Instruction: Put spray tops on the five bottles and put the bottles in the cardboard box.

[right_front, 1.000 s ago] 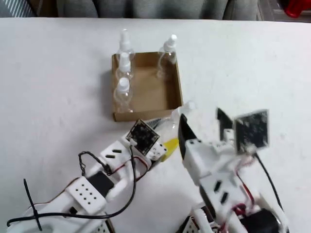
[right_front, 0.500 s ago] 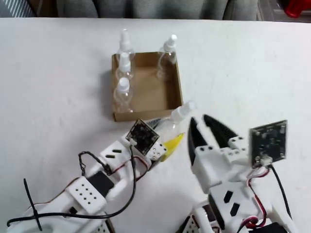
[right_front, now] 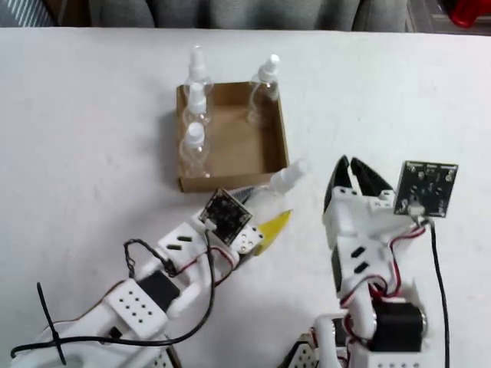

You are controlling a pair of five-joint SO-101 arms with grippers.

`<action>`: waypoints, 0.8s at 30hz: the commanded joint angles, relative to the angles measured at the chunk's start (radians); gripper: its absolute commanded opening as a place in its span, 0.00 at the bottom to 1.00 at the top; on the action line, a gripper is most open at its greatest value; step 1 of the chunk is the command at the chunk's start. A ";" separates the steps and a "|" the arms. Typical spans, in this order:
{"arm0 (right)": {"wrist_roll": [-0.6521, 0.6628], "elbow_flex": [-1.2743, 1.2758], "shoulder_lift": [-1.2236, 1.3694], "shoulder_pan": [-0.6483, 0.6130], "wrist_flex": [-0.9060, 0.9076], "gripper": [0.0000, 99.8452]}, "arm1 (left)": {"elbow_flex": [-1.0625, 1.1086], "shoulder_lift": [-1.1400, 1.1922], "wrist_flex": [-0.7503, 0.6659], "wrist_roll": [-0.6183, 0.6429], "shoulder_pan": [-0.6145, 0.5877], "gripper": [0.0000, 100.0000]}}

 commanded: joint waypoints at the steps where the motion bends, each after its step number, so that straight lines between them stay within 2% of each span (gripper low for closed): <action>1: 0.012 0.040 0.013 -0.002 -0.065 0.02 | -0.011 -0.031 -0.031 -0.011 -0.004 0.05; 11: 0.006 0.081 0.013 -0.225 -0.081 0.02 | -0.011 -0.031 -0.029 -0.011 -0.004 0.05; 18: 0.012 0.081 0.002 -0.189 -0.068 0.02 | -0.011 -0.031 -0.029 -0.011 -0.004 0.05; 24: 0.014 0.080 0.002 -0.173 0.019 0.02 | -0.011 -0.031 -0.031 -0.011 -0.004 0.05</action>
